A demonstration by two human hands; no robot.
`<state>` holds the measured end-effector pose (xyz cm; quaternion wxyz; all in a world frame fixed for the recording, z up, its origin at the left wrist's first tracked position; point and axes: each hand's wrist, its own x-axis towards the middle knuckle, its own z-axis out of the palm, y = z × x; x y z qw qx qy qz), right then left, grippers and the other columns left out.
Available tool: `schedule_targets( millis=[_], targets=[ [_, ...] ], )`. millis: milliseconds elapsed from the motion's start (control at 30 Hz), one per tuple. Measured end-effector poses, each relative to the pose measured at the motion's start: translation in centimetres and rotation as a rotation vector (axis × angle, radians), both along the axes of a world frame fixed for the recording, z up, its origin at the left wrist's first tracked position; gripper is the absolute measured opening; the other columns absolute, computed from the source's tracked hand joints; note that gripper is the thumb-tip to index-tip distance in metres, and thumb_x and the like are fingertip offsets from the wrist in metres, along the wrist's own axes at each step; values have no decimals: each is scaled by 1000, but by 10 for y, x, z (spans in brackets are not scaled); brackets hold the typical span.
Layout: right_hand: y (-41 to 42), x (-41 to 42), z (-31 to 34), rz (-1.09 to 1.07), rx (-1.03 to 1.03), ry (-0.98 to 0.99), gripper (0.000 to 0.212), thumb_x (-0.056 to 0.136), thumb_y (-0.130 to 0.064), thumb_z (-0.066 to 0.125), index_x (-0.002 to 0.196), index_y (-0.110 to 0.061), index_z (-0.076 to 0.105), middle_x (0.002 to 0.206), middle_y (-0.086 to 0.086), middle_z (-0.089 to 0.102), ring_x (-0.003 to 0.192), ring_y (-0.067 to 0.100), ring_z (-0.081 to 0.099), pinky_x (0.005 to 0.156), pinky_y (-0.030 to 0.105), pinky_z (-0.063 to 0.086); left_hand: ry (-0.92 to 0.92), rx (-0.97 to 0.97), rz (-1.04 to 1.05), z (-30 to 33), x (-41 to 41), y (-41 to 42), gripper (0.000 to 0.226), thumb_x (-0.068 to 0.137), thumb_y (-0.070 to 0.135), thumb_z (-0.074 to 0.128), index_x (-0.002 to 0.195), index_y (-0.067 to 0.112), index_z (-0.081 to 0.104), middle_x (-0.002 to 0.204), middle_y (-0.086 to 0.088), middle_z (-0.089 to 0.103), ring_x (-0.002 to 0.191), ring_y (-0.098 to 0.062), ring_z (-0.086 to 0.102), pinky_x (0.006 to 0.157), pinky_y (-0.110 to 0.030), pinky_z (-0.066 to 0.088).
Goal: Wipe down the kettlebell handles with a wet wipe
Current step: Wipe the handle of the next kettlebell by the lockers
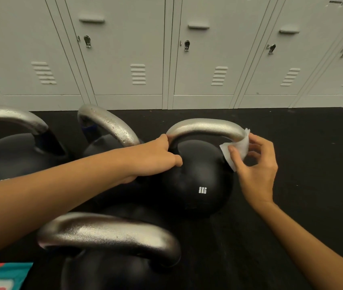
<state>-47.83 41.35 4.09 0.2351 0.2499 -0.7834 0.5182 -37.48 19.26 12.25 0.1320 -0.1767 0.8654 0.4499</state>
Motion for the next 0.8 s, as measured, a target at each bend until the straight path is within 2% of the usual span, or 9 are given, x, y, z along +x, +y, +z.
schedule_targets(
  millis=[100,233,300,400,467,567,633,733,800],
  targets=[
    [-6,5,7,-12,-28,-32,43,87,-16,73,125,-10,54,120,-2,53,106,16,56,88,22,49,-5,-111,-55,5,4,5,58,90,33,58,140,20,33,122,0,58,112,-17,56,101,-36,44],
    [-12,7,18,33,28,53,39,90,-15,70,127,-13,56,128,-3,54,119,16,50,100,24,43,28,-405,-197,9,12,15,83,98,34,48,152,3,-7,151,-13,31,134,-28,38,105,-31,32],
    [-10,8,12,55,-32,-44,41,93,-18,66,132,-14,54,133,-5,55,123,12,51,103,28,44,34,-435,-218,8,13,16,86,99,35,47,151,3,-12,156,-13,22,137,-29,34,107,-32,31],
    [-2,14,-3,90,-124,-327,47,96,-29,58,141,-21,48,134,-7,58,121,3,56,103,31,49,33,-461,-231,8,12,15,85,99,36,46,151,3,-12,156,-12,23,137,-28,34,107,-31,31],
    [1,14,-5,94,-134,-364,47,98,-34,50,143,-20,48,135,-4,59,123,1,55,105,33,47,43,-460,-239,9,13,14,84,99,36,46,151,4,-12,157,-12,21,139,-27,33,107,-30,30],
    [-6,6,12,107,-82,-230,39,105,-28,40,140,-18,54,137,-6,59,129,3,50,111,29,40,58,-462,-248,11,14,10,79,99,35,47,153,6,-2,150,-10,34,132,-23,40,102,-27,33],
    [-15,-2,33,140,35,-133,34,107,-26,38,130,-20,62,126,-10,64,120,5,55,105,27,42,104,-459,-241,15,16,3,61,97,33,50,148,9,26,123,-5,54,111,-19,54,91,-27,41],
    [-32,-11,69,230,392,-68,31,106,-31,38,119,-27,66,109,-8,66,101,14,57,90,33,44,187,-404,-211,21,23,-8,38,95,28,55,132,22,51,102,4,65,92,-11,62,87,-32,50],
    [-44,-13,87,280,660,-19,34,105,-37,35,122,-28,63,108,-4,66,99,18,56,87,39,45,266,-404,-159,24,26,-14,34,94,25,57,128,23,56,100,11,66,87,-5,62,83,-23,47]
  ],
)
